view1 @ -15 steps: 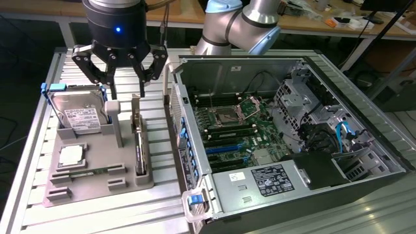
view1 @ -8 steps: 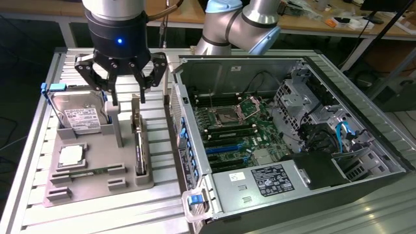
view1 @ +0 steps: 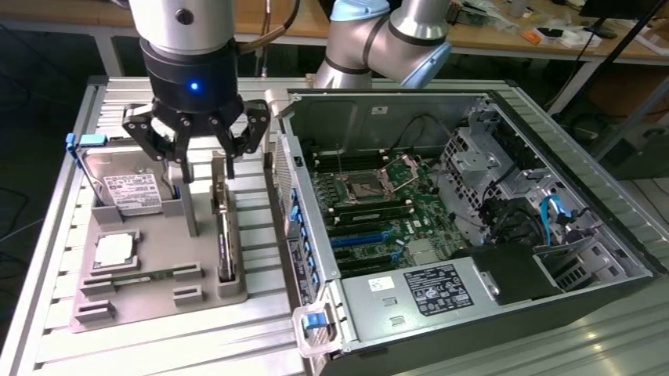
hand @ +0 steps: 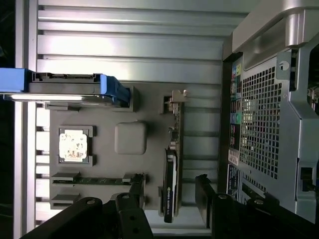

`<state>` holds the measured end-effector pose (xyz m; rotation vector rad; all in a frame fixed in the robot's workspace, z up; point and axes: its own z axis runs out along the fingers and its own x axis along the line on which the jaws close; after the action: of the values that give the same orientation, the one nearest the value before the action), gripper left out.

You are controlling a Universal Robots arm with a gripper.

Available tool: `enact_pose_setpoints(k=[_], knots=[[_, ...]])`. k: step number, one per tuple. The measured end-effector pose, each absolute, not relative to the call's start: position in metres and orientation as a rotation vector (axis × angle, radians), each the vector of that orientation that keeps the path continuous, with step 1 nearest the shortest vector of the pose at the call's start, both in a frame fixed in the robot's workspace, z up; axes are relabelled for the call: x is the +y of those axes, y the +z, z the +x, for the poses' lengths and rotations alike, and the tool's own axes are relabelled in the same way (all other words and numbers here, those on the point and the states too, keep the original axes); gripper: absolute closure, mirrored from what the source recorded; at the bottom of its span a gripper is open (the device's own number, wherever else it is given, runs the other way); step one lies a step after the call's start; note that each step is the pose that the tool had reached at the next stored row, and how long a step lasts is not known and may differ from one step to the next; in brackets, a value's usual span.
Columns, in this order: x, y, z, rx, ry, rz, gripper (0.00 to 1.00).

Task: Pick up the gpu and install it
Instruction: 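Pick up the gpu and move the gpu toward the slot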

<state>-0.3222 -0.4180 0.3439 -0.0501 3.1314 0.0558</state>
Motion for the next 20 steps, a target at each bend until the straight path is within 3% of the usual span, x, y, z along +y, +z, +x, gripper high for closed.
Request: enact_pose_setpoints(k=[20], knots=[[-0.435, 0.307, -0.322, 3.131, 0.056, -0.050, 0.46]])
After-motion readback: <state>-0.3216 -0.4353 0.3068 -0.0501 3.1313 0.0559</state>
